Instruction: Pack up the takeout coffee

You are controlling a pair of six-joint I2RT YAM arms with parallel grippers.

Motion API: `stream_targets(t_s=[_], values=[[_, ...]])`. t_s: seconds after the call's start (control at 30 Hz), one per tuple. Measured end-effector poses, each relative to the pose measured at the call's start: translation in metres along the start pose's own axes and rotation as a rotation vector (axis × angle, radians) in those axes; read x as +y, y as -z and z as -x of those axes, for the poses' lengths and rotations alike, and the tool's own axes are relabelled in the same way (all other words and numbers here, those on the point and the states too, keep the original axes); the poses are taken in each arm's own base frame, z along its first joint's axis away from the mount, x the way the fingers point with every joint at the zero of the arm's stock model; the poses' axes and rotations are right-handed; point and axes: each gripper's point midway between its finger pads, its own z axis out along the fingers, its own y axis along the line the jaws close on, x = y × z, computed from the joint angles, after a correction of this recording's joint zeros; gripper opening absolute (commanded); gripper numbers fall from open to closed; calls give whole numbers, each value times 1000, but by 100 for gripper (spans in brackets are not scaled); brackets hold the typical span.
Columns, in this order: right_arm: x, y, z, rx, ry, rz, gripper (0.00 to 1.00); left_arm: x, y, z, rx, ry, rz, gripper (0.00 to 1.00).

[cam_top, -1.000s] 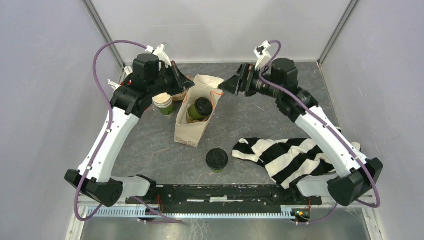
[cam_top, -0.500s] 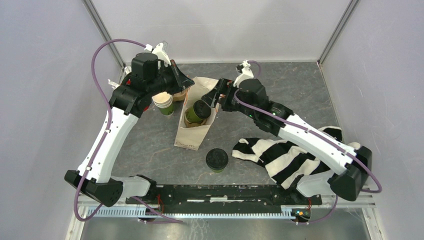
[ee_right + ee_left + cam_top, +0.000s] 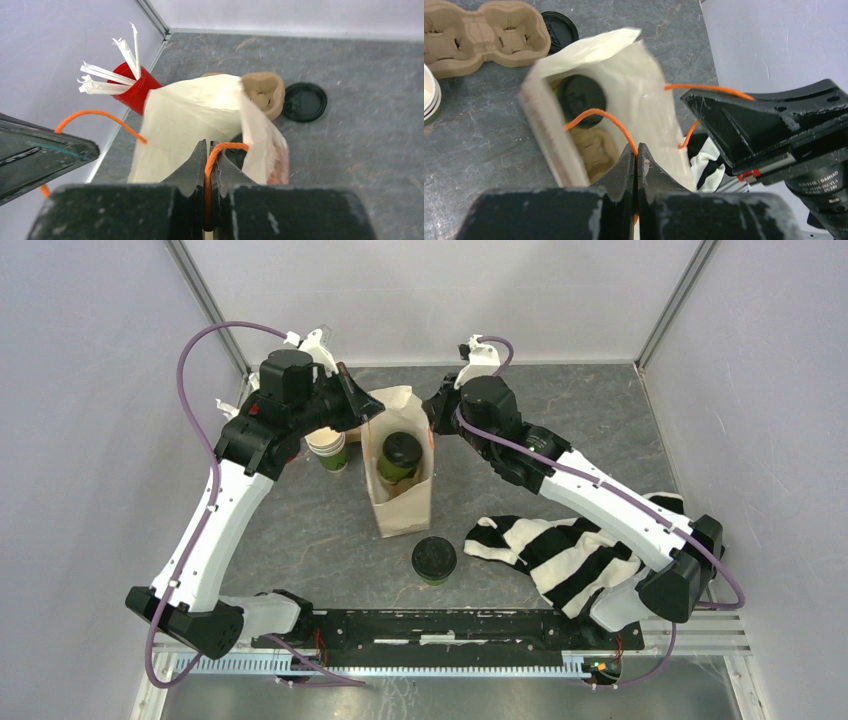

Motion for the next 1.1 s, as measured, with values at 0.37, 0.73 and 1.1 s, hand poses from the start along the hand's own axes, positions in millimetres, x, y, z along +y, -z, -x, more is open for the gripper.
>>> stream_targets(t_s=[0.37, 0.73, 1.1], values=[[-29, -26, 20, 26, 116, 154, 0, 5, 11, -24, 38, 48, -16, 14], [6, -30, -7, 154, 331, 591, 0, 3, 26, -55, 152, 42, -69, 67], [33, -31, -7, 177, 465, 817, 0, 14, 90, 42, -190, -86, 195, 97]])
